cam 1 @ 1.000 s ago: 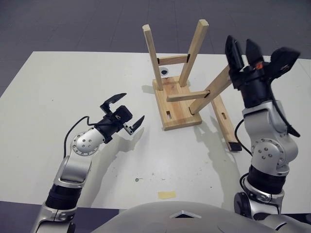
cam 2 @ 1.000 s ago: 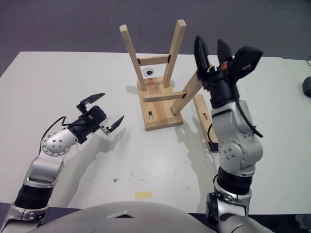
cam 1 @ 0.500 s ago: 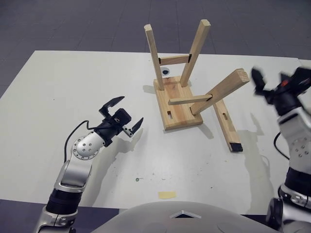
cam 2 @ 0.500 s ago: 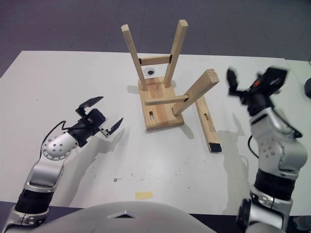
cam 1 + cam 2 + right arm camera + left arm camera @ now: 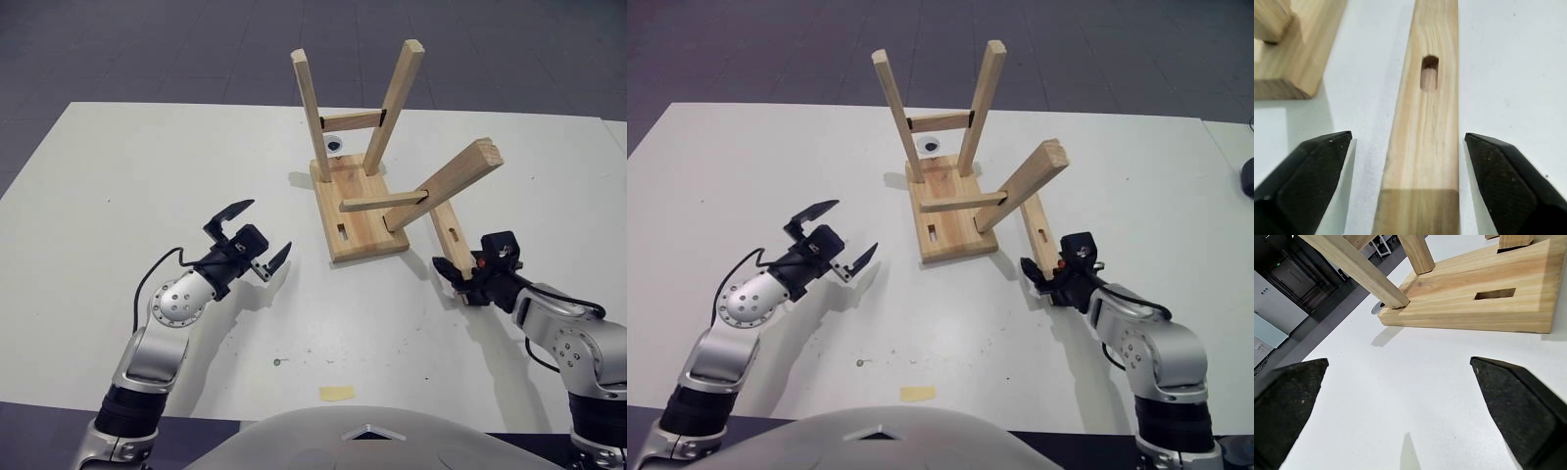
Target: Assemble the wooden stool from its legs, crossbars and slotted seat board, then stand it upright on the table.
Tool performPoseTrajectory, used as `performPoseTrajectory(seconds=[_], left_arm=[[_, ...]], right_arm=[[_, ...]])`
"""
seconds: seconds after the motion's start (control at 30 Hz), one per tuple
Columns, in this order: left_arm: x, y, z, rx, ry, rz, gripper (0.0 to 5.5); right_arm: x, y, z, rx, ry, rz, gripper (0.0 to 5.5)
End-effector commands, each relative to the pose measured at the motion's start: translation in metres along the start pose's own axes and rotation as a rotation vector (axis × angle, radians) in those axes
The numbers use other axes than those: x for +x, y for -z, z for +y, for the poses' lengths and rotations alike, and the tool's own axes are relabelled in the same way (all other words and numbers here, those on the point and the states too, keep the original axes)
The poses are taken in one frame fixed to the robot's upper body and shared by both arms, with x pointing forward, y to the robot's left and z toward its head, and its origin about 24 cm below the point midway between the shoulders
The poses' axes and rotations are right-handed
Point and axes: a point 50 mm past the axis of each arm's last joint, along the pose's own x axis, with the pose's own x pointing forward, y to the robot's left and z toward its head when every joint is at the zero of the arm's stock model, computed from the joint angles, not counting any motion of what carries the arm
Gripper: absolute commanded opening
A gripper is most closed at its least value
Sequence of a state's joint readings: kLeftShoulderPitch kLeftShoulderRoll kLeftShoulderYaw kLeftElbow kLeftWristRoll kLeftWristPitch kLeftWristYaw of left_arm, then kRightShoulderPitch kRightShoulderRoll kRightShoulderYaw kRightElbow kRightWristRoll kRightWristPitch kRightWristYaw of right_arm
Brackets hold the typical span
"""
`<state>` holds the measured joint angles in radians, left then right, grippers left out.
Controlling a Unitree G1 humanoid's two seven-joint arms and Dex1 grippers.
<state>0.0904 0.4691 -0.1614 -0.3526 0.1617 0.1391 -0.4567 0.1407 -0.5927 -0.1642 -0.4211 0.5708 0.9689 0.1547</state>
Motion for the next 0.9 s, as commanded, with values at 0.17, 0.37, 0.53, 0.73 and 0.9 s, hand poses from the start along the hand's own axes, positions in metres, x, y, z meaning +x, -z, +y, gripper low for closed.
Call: performPoseTrajectory(seconds=[0.17, 0.37, 0.53, 0.73, 0.9], left_arm=[[0.0, 0.0, -0.005, -0.005, -0.01, 0.012, 5.4], [0.001, -0.001, -0.004, -0.002, -0.024, 0.009, 5.4], [0.002, -0.001, -0.001, 0.004, -0.033, 0.009, 5.4], [0.007, -0.017, 0.018, -0.117, -0.11, -0.075, 5.4], [0.01, -0.068, 0.063, -0.396, -0.163, -0.316, 5.4]], right_arm=[[0.002, -0.004, 0.001, -0.036, 0.017, -0.005, 3.02], [0.005, -0.007, 0.004, -0.043, 0.006, -0.012, 2.14], [0.009, -0.009, 0.005, -0.038, 0.002, -0.03, 2.05], [0.012, -0.039, 0.0, 0.02, 0.094, -0.254, 2.05], [-0.006, -0.107, -0.01, -0.087, 0.254, -0.71, 2.05]])
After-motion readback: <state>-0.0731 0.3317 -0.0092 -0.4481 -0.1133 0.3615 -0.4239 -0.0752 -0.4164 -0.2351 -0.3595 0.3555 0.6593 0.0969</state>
